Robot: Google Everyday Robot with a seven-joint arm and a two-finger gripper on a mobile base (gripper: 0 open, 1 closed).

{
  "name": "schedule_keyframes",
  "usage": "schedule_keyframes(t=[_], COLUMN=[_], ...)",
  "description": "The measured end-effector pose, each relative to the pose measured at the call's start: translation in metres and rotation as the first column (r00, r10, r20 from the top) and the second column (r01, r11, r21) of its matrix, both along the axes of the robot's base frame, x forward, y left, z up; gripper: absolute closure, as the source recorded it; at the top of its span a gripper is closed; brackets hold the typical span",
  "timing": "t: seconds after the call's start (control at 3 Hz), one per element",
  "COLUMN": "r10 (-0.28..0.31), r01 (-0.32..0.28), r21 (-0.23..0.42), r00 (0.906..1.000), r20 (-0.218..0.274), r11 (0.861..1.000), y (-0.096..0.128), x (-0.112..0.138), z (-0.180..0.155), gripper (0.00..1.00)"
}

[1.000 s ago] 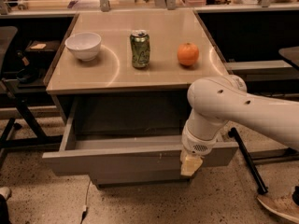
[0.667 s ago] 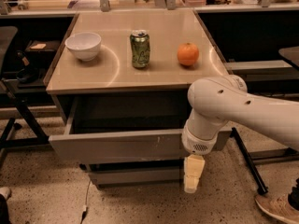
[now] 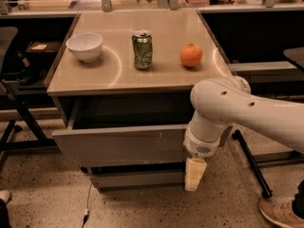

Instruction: Close top drawer

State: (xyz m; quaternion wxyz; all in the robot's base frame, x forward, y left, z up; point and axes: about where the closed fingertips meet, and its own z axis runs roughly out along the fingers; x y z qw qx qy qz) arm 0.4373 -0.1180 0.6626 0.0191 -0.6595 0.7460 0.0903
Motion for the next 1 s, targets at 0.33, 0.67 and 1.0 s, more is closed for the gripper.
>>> schedule_keyframes(t=[0.33, 0.67, 1.0], r10=[0.000, 0.000, -0.011], r01=[0.000, 0.000, 0.011], r21=[0.000, 0.000, -0.007], r00=[1.0000, 1.0000, 0.9997], r20=[0.000, 0.000, 0.021], r11=[1.000, 1.000, 1.000], y=[0.000, 0.000, 0.000], x=[0.000, 0.000, 0.023], z=[0.000, 0.000, -0.007], gripper=[0.42, 0.65, 0.88])
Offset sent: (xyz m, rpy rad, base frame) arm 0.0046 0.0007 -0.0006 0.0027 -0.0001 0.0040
